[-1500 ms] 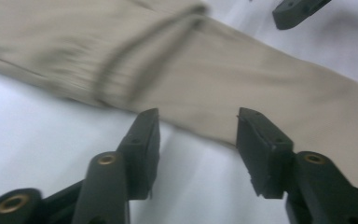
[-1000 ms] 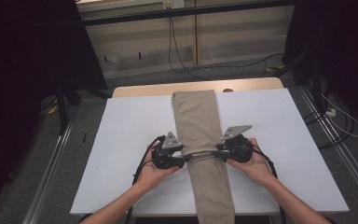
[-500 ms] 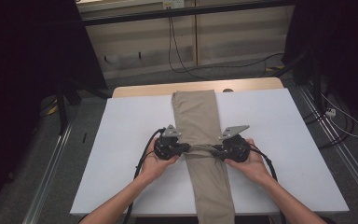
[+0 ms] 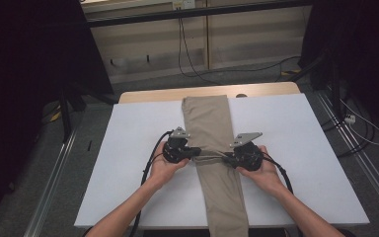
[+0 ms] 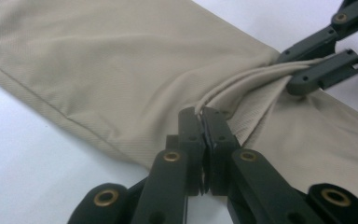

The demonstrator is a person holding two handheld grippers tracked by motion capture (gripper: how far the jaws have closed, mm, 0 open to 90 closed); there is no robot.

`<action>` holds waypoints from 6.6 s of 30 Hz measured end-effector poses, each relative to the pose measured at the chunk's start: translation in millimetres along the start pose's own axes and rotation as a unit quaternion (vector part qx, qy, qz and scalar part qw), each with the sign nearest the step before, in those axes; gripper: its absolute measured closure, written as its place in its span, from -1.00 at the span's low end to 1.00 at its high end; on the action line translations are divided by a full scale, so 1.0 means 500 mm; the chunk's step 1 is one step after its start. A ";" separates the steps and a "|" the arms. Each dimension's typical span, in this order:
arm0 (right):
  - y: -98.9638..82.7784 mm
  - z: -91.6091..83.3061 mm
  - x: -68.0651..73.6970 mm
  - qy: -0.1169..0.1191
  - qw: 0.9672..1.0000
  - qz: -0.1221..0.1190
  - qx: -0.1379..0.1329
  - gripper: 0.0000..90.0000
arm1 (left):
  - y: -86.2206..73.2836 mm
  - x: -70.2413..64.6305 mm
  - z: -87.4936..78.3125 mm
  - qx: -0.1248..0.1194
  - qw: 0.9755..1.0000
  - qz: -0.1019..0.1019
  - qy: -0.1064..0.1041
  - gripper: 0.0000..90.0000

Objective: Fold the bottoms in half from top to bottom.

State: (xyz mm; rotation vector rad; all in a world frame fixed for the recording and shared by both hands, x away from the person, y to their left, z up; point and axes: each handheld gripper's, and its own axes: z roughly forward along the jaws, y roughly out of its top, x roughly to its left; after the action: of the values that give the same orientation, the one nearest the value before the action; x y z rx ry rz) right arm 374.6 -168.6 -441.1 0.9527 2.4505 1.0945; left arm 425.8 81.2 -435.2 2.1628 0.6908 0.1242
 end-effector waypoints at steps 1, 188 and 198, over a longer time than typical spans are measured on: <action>0.000 -0.003 0.000 0.002 1.000 0.001 -0.001 0.79 | 0.000 -0.004 -0.004 0.002 1.000 0.003 -0.003 0.95; 0.217 -0.061 -0.235 -0.014 0.979 0.115 -0.166 0.88 | 0.200 0.136 -0.087 -0.181 0.983 -0.019 0.036 0.91; 0.172 -0.129 -0.143 0.007 0.983 0.076 -0.167 0.88 | 0.144 0.051 -0.141 -0.178 0.984 0.033 0.000 0.91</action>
State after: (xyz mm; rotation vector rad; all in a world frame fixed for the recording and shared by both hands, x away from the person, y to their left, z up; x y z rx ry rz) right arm 433.9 -210.0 -334.5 1.0359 2.1351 1.5075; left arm 456.4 108.0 -339.6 1.8419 0.5493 0.2619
